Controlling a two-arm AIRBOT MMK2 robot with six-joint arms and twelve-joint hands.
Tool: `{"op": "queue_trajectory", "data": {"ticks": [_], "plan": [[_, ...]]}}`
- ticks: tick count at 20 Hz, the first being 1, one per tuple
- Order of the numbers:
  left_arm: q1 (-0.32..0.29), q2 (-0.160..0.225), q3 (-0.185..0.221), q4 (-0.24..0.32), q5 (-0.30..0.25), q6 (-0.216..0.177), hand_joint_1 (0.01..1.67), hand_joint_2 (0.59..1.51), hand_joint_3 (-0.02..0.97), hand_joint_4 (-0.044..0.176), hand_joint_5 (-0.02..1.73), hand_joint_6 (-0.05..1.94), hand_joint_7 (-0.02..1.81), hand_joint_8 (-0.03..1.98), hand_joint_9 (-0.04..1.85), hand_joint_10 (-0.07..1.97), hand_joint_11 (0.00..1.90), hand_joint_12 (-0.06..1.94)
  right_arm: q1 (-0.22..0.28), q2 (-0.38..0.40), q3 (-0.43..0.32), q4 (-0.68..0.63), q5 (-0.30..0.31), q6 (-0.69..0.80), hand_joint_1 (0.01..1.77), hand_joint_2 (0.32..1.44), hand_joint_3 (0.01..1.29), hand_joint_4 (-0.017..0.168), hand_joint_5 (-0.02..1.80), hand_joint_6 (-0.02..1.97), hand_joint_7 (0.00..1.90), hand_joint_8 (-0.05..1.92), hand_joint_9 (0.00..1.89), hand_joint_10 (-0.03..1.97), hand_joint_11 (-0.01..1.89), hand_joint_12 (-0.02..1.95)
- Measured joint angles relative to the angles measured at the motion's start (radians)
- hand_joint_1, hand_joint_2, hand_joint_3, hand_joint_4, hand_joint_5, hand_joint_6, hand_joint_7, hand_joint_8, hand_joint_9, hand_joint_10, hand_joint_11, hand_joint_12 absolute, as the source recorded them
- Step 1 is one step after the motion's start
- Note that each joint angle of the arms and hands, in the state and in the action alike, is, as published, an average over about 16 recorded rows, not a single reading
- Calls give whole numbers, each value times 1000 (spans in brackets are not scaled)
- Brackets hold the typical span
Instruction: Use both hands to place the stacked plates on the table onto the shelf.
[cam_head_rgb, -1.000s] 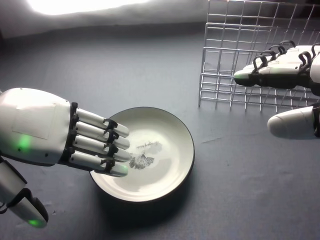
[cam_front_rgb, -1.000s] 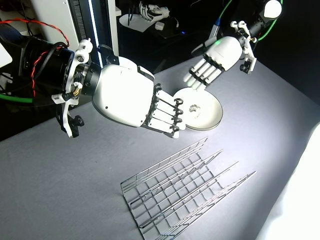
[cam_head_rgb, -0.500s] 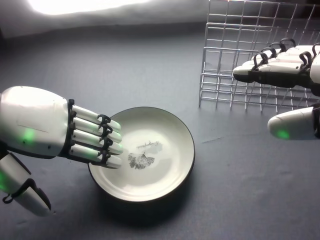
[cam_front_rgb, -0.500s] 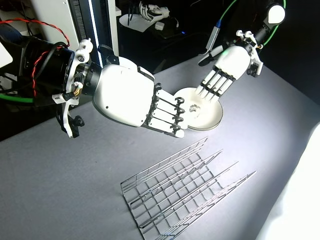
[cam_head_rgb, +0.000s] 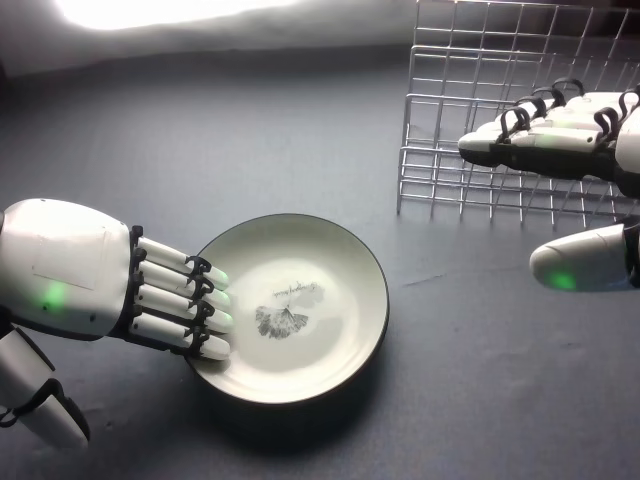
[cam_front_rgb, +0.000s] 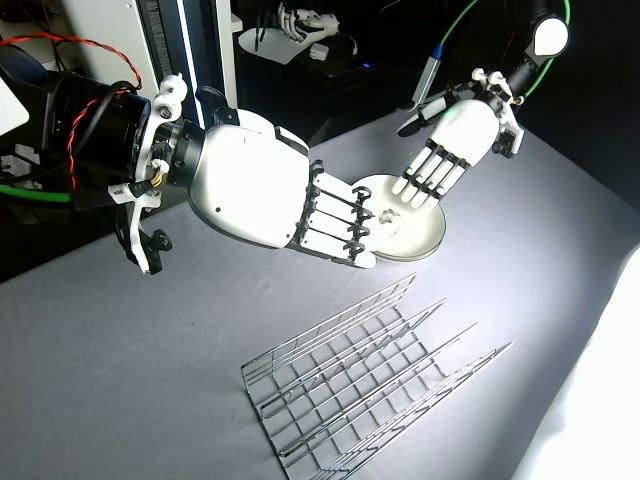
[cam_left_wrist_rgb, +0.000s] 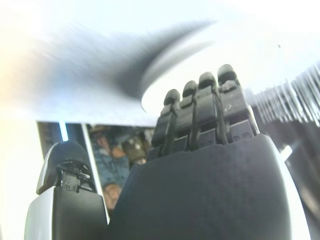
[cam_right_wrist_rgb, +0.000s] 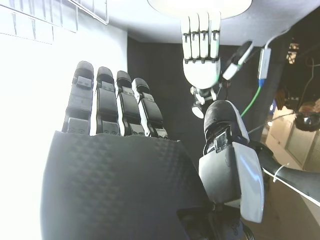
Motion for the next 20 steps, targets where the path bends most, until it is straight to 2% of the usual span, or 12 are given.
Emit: {"op": "queue_trajectory", "data": {"ticks": [13,20], "plan": [[56,-26,30,-29,20,49,18,1099,11,1,-4,-8,-5,-5,13,-9,15,7,-10,0,-2,-12,17,-5,16,1232,14,-3,13,23,10,19,16,21,20,20],[75,-36,1,-55,38,67,18,1101,10,2,-8,-11,-11,-11,5,-9,13,10,-14,1,-2,-19,29,-7,16,1226,14,-3,13,23,11,19,16,21,20,20]]}}
